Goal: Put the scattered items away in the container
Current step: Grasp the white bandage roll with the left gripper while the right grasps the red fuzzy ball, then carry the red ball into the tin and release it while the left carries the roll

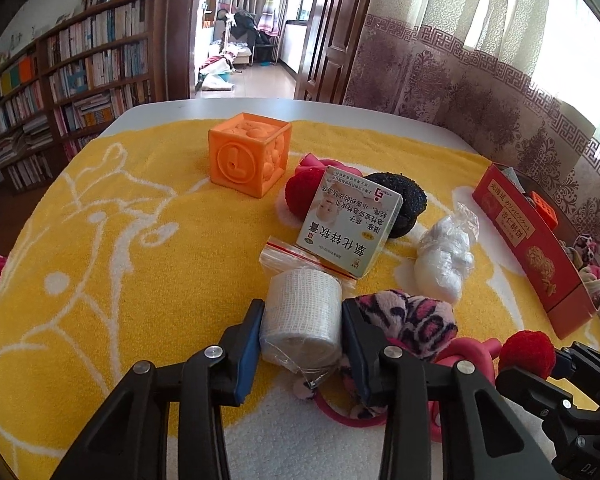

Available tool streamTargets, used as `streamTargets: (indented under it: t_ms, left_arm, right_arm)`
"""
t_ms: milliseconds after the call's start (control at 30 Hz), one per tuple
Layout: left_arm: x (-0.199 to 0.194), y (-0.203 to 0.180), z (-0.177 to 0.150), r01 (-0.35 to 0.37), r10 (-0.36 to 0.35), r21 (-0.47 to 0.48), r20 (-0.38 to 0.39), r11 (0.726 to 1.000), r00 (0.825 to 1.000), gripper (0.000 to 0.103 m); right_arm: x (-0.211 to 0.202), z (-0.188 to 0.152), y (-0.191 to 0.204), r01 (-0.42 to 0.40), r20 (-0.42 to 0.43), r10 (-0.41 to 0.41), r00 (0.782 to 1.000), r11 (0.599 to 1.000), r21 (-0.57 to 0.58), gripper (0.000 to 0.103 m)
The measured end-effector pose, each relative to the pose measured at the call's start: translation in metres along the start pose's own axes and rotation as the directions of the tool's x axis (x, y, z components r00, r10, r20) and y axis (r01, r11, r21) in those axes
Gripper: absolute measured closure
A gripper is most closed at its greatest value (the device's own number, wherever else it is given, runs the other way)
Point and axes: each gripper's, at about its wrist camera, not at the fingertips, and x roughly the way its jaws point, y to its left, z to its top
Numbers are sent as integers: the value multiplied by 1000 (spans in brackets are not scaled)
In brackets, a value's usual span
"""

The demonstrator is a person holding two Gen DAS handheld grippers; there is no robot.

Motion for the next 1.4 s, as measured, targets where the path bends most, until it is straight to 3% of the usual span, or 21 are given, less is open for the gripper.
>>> streamTargets:
  t_ms: [467, 767, 1133, 1400]
  left_arm:
    - [-31, 16, 6, 39, -29, -90, 109, 995, 994, 64]
    - [-48, -4, 9, 59, -50, -60, 148, 996, 988, 64]
    - [-58, -51, 17, 125, -125, 9, 157, 992, 980, 64]
    - [-57, -98, 26, 155, -168, 94, 144, 983, 975, 64]
  right_arm:
    - [-12, 3, -4, 2, 59, -3, 998, 1000, 9, 61]
    - [-40, 8, -23, 36, 142, -44, 989, 998, 56, 61]
    - [-99, 16, -99, 155, 256, -210, 944, 963, 220, 61]
    - [-123, 23, -145, 238, 276, -316, 908, 930, 281, 61]
